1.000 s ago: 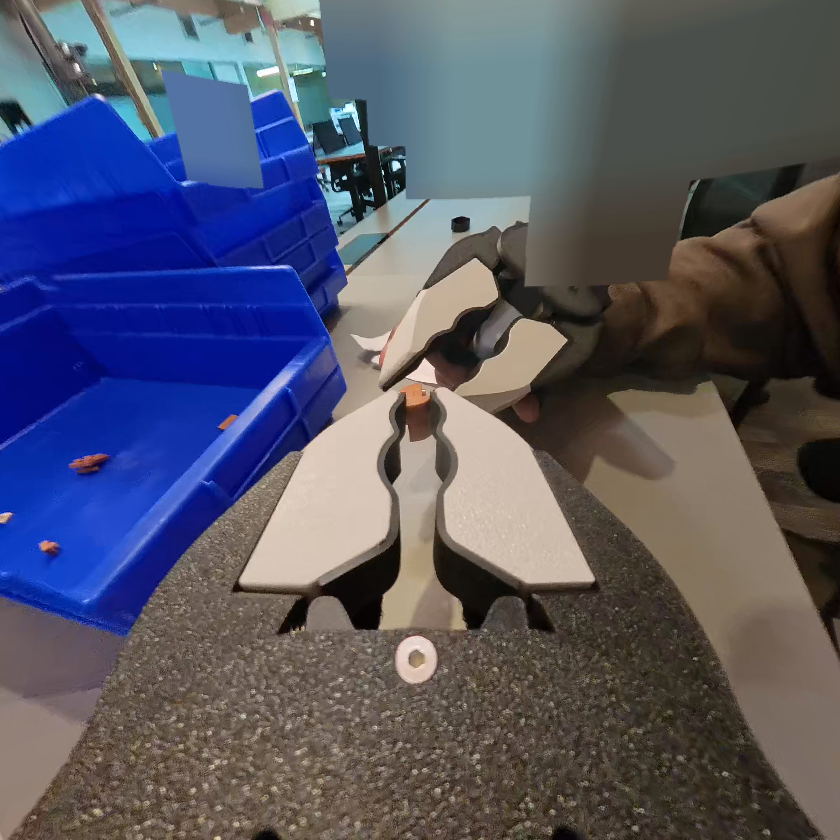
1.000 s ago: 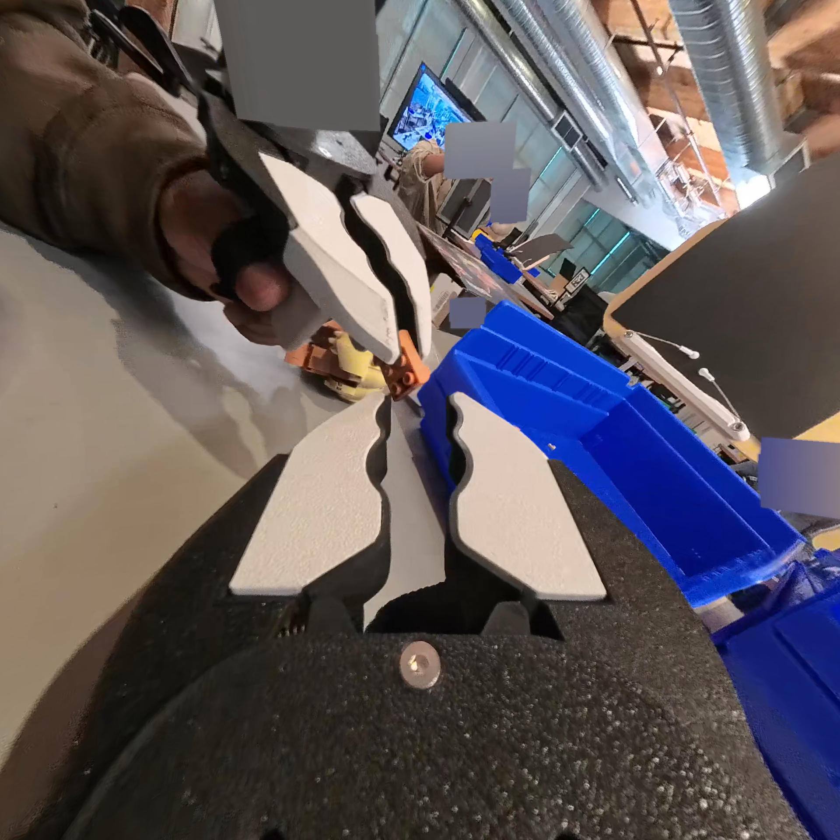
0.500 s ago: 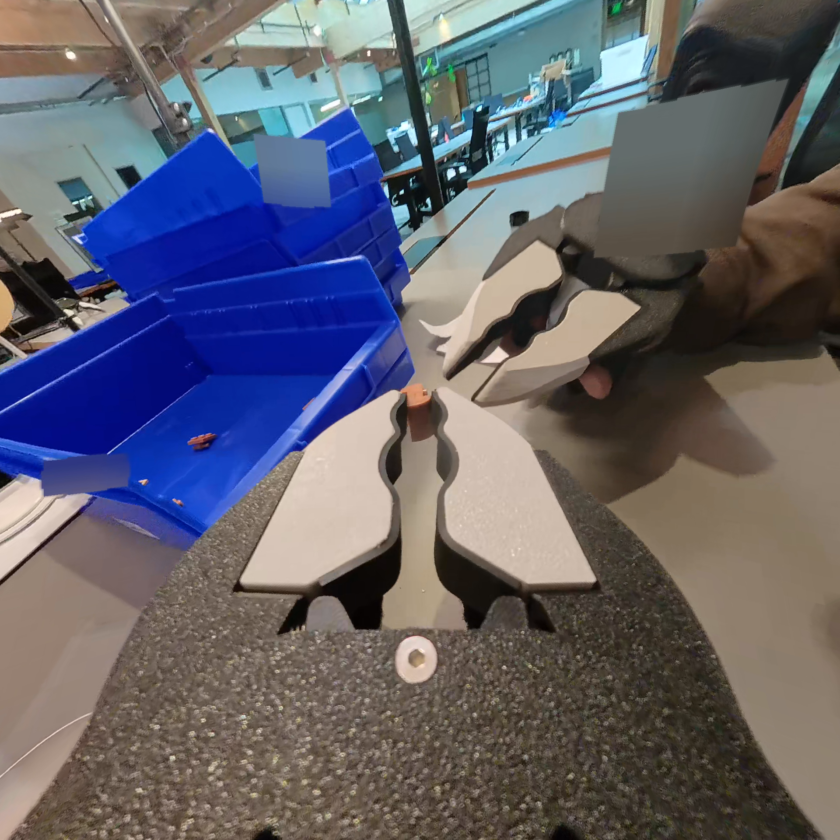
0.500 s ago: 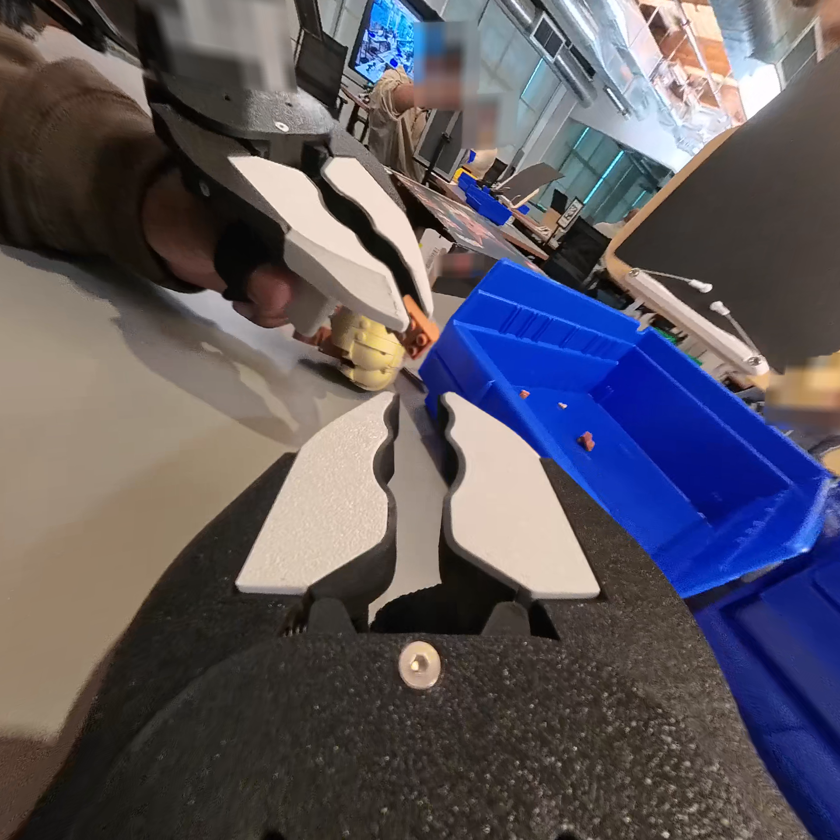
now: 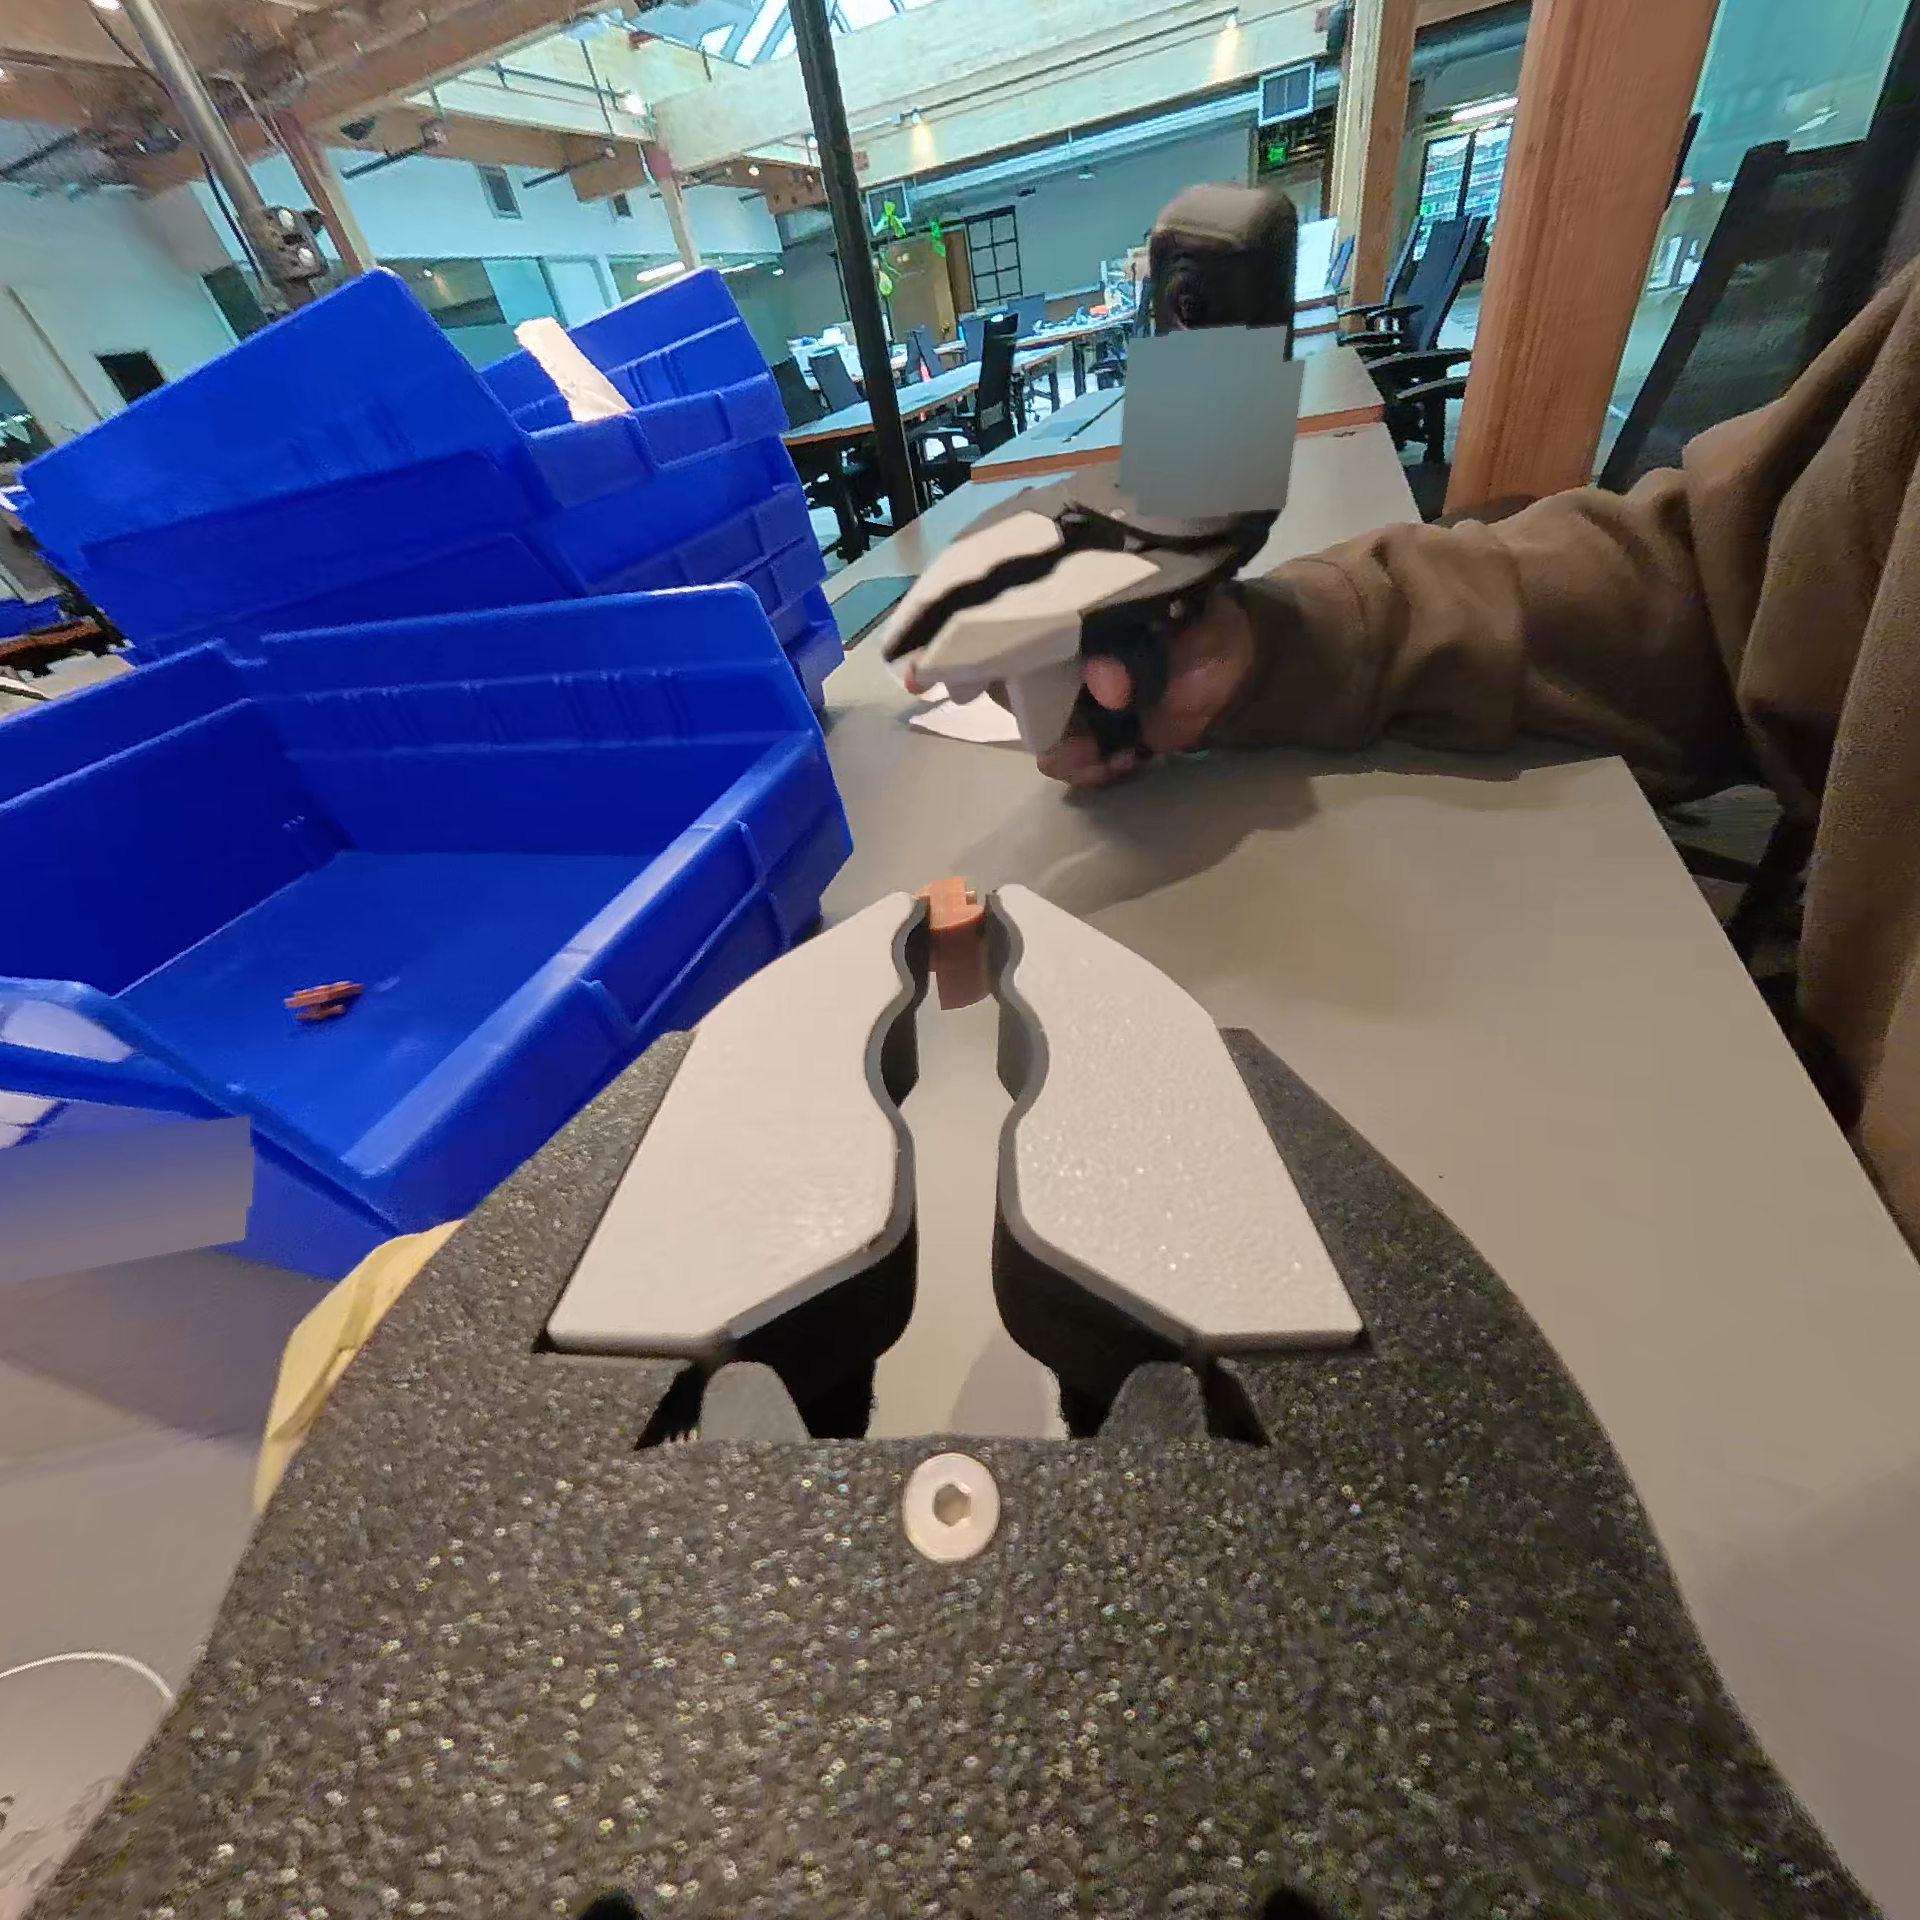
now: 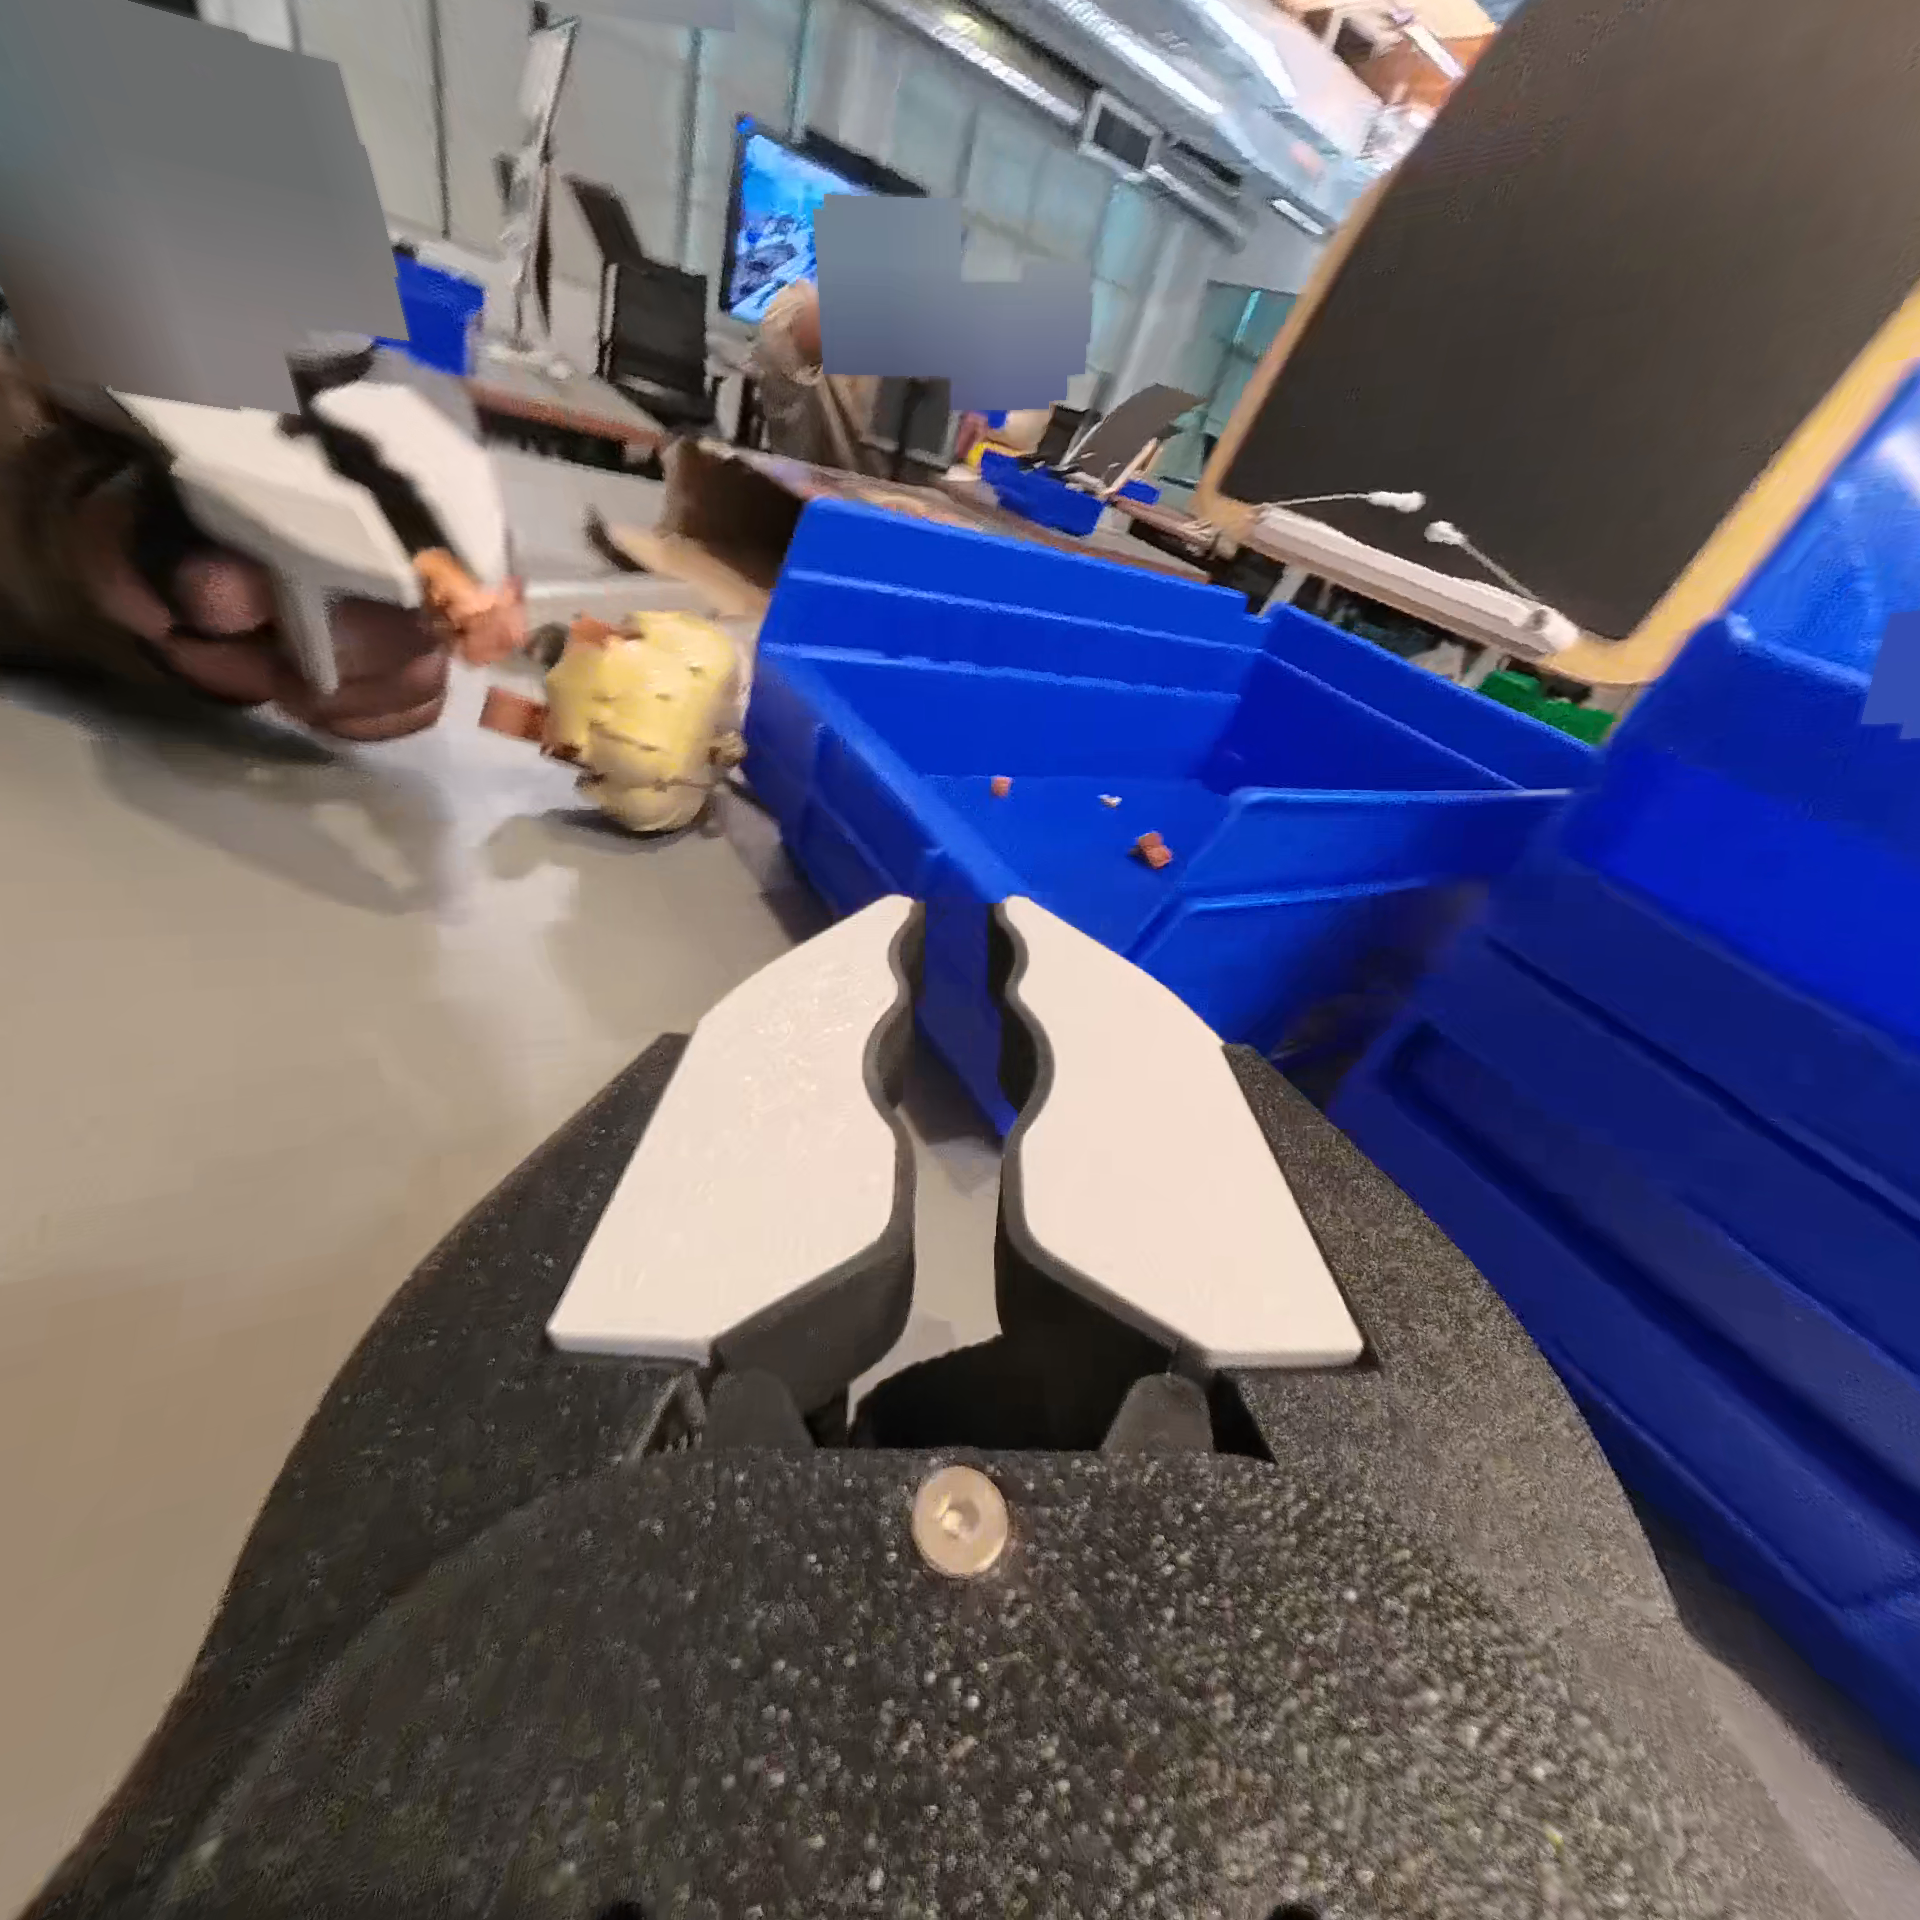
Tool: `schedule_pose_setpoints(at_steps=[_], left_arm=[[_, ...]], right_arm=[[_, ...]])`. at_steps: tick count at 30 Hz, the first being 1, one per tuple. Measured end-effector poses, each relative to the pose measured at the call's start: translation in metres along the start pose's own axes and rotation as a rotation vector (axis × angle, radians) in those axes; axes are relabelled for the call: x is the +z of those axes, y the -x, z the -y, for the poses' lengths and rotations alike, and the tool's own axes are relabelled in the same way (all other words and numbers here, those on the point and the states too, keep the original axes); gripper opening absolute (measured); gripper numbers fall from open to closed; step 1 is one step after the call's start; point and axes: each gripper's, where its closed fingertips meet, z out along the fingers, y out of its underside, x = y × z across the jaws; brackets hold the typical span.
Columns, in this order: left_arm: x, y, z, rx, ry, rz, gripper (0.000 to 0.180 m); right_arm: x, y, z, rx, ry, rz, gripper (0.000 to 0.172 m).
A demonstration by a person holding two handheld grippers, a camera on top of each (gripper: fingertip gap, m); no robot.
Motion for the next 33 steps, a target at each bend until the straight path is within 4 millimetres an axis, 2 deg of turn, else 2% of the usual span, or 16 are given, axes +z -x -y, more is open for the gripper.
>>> schedule_pose_setpoints(at_steps=[2, 4, 7, 9, 12, 21, 28, 33], left_arm=[[0.002, -0.003, -0.004, 0.011, 0.02, -0.009, 0.01], [0.005, -0.005, -0.01, 0.035, 0.049, -0.004, 0.01], [0.008, -0.005, -0.019, 0.061, 0.089, 0.001, 0.01], [0.009, -0.005, -0.024, 0.082, 0.116, 0.004, 0.01], [0.011, -0.008, -0.028, 0.118, 0.14, -0.001, 0.01], [0.017, -0.015, -0.03, 0.169, 0.154, -0.027, 0.01], [0.024, -0.029, -0.03, 0.203, 0.137, -0.095, 0.01], [0.028, -0.026, -0.033, 0.156, 0.163, -0.08, 0.011]], right_arm=[[0.002, 0.001, 0.008, 0.028, -0.027, 0.0, 0.01], [0.015, 0.017, 0.015, 0.026, -0.023, 0.033, 0.01], [0.044, 0.061, 0.024, 0.007, -0.001, 0.16, 0.011], [0.06, 0.091, 0.023, -0.045, 0.032, 0.242, 0.012], [0.07, 0.115, 0.014, -0.139, 0.078, 0.302, 0.015], [0.056, 0.116, -0.008, -0.249, 0.149, 0.303, 0.018], [0.053, 0.127, -0.012, -0.333, 0.158, 0.318, 0.016], [0.052, 0.118, -0.012, -0.43, 0.158, 0.232, 0.01]])
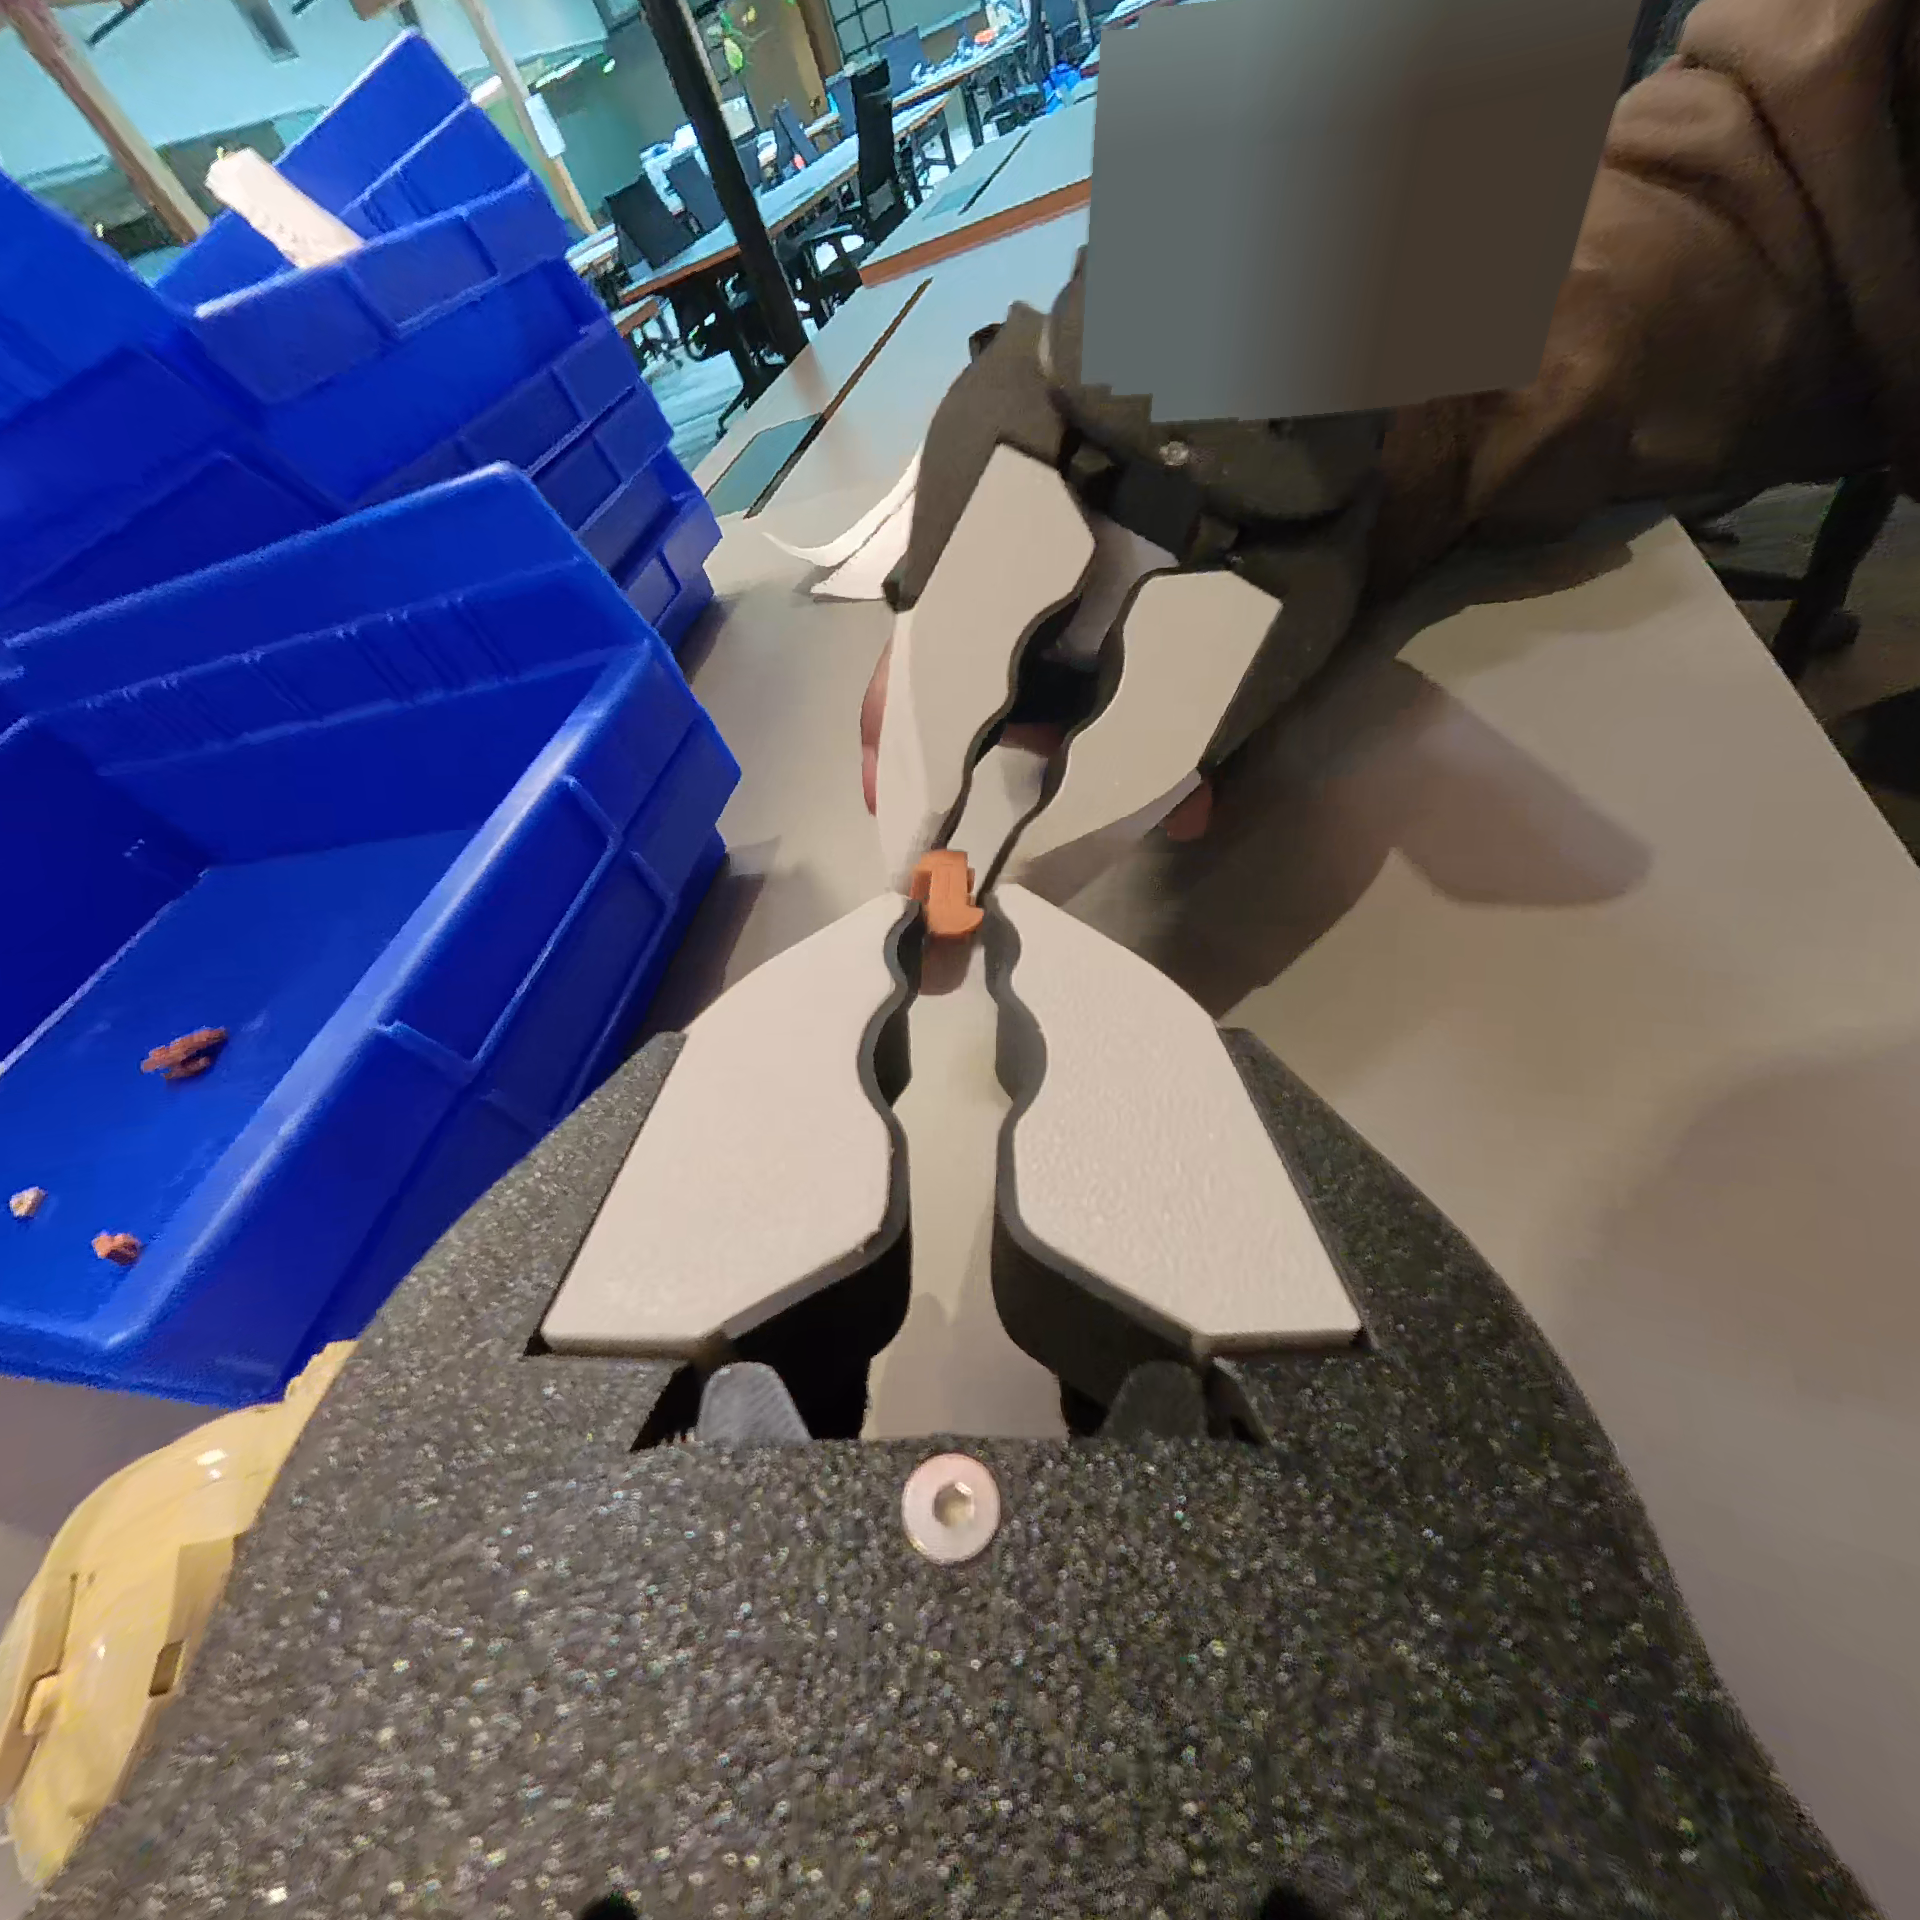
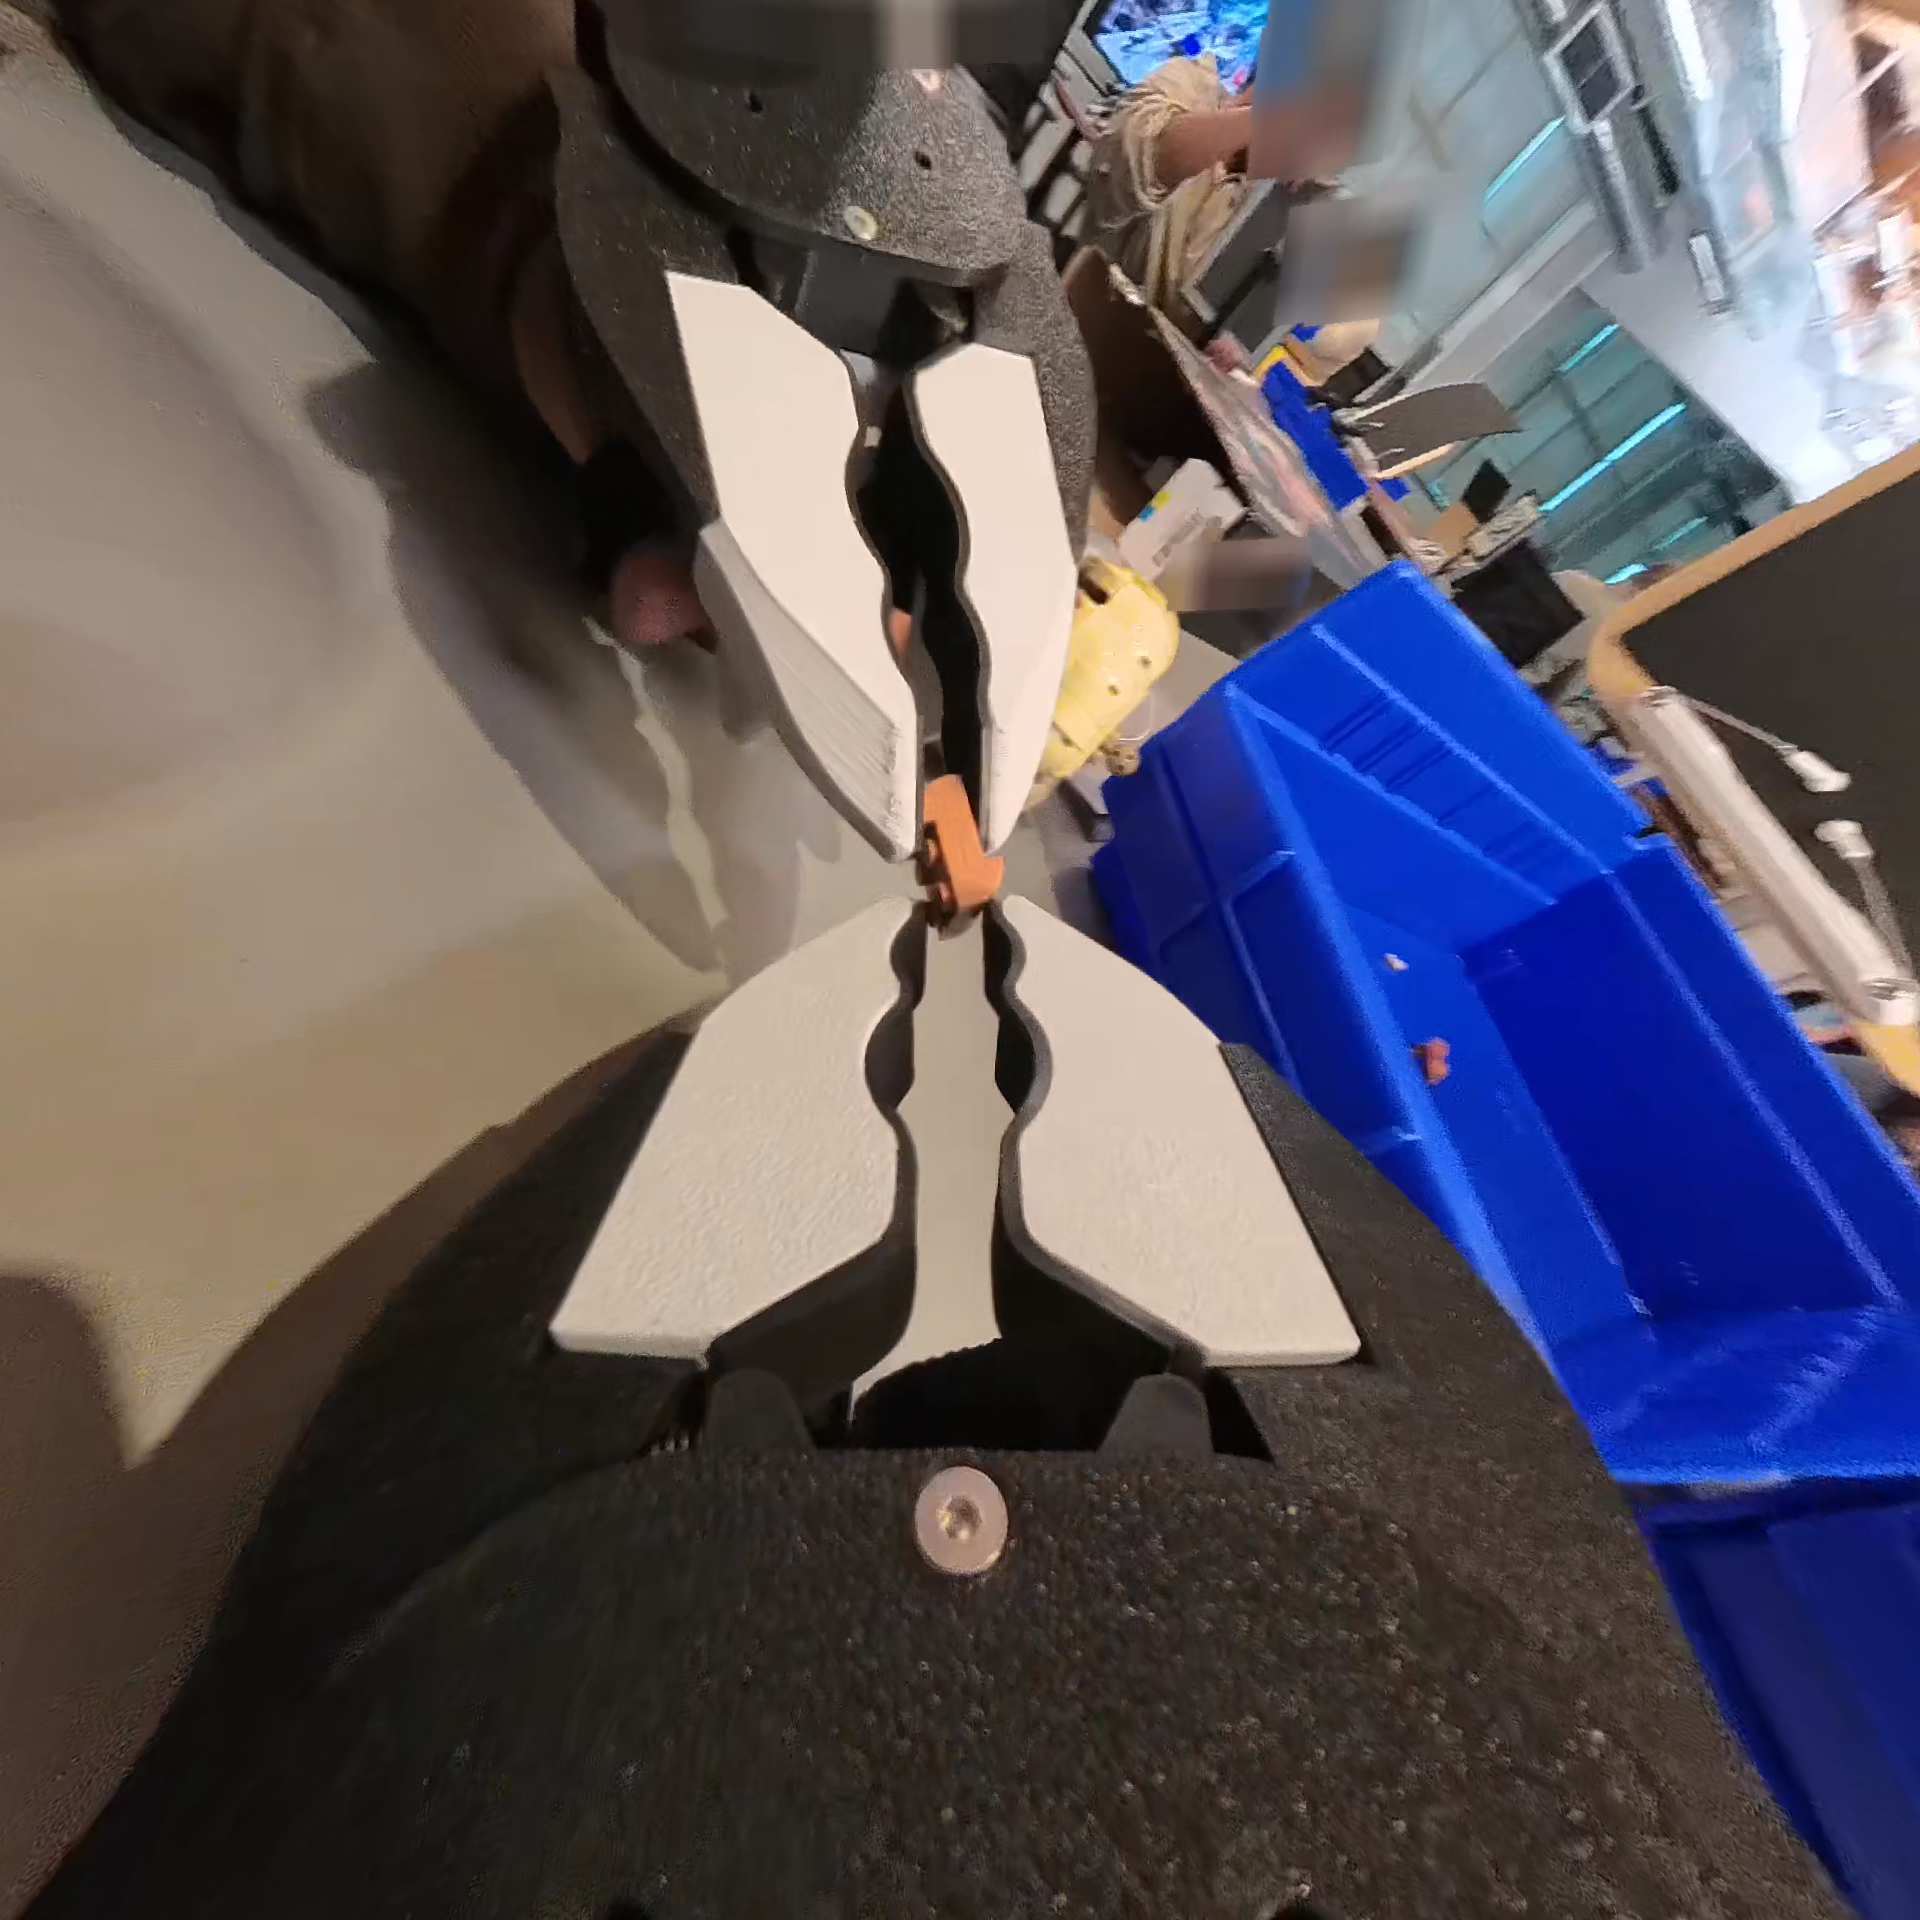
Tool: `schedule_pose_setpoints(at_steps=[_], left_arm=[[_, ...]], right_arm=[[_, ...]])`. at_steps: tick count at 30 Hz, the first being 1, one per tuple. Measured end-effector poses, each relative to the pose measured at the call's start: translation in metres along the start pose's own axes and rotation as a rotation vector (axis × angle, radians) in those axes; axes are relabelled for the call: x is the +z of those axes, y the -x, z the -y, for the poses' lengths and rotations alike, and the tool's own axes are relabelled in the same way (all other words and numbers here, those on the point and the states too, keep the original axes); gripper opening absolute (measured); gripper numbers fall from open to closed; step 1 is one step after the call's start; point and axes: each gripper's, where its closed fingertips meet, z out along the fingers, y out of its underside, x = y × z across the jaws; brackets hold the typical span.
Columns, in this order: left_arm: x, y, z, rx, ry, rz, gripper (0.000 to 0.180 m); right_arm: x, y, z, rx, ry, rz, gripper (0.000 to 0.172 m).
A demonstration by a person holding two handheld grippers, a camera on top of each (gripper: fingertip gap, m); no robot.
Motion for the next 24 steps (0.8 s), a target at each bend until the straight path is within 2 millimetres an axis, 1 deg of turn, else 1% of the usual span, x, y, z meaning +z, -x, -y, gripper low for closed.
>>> schedule_pose_setpoints(at_steps=[4, 7, 10, 12, 14, 17, 20, 24], left_arm=[[0.001, 0.011, -0.001, -0.156, 0.015, 0.029, 0.017], [0.002, 0.012, 0.001, -0.275, 0.008, -0.007, 0.022], [0.002, 0.012, 0.004, -0.426, -0.016, -0.058, 0.024], [0.003, 0.013, 0.001, -0.46, 0.003, -0.062, 0.025], [0.004, 0.013, -0.004, -0.402, 0.041, -0.036, 0.025], [0.005, 0.014, -0.012, -0.184, 0.131, 0.057, 0.025], [0.006, 0.019, -0.02, 0.021, 0.22, 0.167, 0.024], [0.006, 0.024, -0.025, 0.159, 0.288, 0.244, 0.018]], right_arm=[[-0.004, -0.013, -0.001, -0.1, 0.017, -0.115, 0.009], [-0.006, -0.019, -0.001, -0.17, 0.025, -0.179, 0.008], [-0.007, -0.02, 0.0, -0.253, 0.034, -0.22, 0.008], [-0.006, -0.018, 0.001, -0.284, 0.04, -0.225, 0.008], [-0.004, -0.017, -0.002, -0.296, 0.062, -0.224, 0.008], [-0.003, -0.018, -0.004, -0.287, 0.085, -0.229, 0.008], [0.001, -0.018, -0.008, -0.274, 0.123, -0.232, 0.008], [0.005, -0.017, -0.009, -0.277, 0.155, -0.242, 0.008]])
